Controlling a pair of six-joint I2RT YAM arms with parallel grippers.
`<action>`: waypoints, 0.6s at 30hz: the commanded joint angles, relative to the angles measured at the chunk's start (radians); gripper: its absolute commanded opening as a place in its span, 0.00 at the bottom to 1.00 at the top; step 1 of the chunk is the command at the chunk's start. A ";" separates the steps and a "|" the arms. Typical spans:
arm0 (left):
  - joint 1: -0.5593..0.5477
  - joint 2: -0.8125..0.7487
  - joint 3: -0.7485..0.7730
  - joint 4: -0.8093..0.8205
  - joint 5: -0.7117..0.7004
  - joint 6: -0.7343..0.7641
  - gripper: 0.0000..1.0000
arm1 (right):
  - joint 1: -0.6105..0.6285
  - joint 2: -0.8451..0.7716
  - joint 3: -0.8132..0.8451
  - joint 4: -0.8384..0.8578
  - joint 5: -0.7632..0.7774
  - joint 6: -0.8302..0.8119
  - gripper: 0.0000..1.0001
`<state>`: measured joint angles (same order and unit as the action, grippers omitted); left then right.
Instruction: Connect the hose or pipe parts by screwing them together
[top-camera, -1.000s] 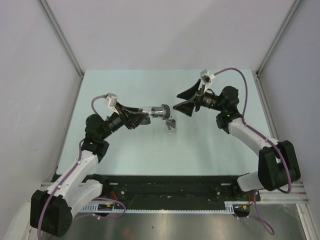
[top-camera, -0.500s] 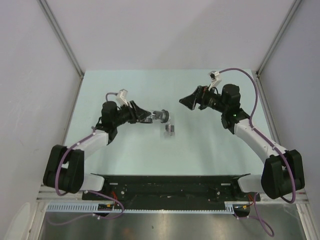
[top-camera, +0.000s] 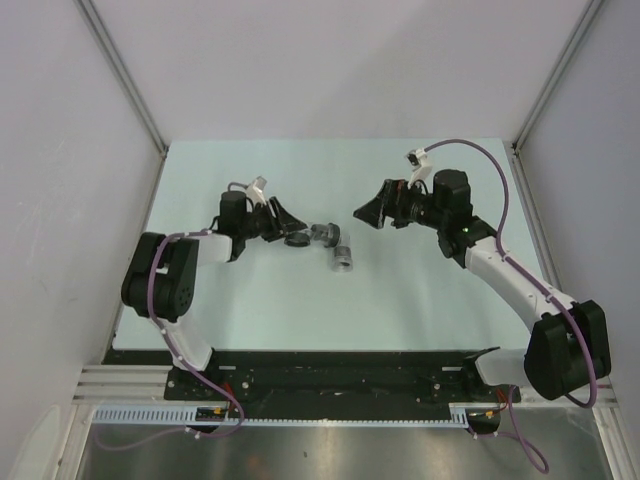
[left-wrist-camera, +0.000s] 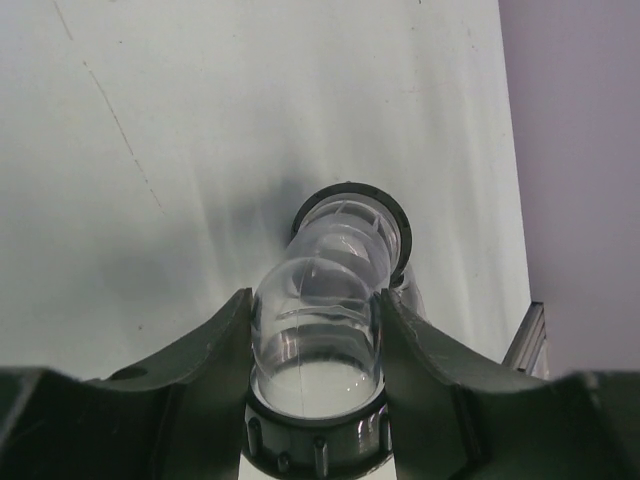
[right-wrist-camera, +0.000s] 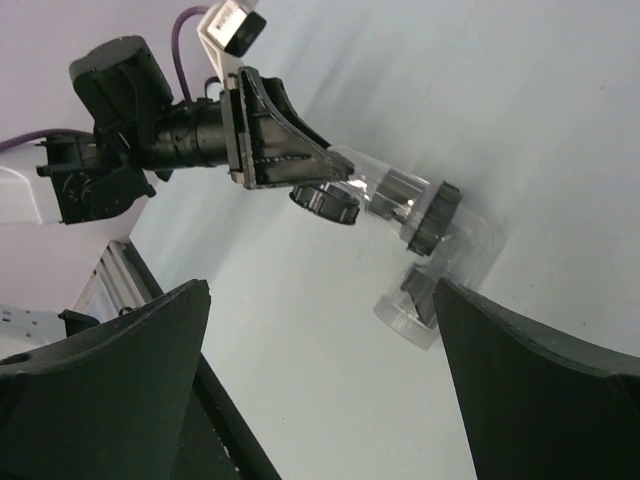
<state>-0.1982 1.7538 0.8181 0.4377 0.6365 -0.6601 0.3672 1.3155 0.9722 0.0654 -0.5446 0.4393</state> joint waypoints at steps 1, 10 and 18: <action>0.039 0.035 0.035 0.010 0.035 -0.016 0.34 | 0.003 -0.041 0.039 -0.093 0.048 -0.040 1.00; 0.057 0.012 0.140 -0.282 -0.089 0.151 0.59 | -0.005 -0.087 0.049 -0.291 0.199 -0.054 1.00; 0.082 -0.141 0.211 -0.481 -0.238 0.307 0.99 | -0.007 -0.119 0.049 -0.464 0.324 -0.062 1.00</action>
<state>-0.1291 1.7210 0.9684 0.0784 0.4931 -0.4595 0.3641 1.2449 0.9836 -0.3042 -0.2996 0.4019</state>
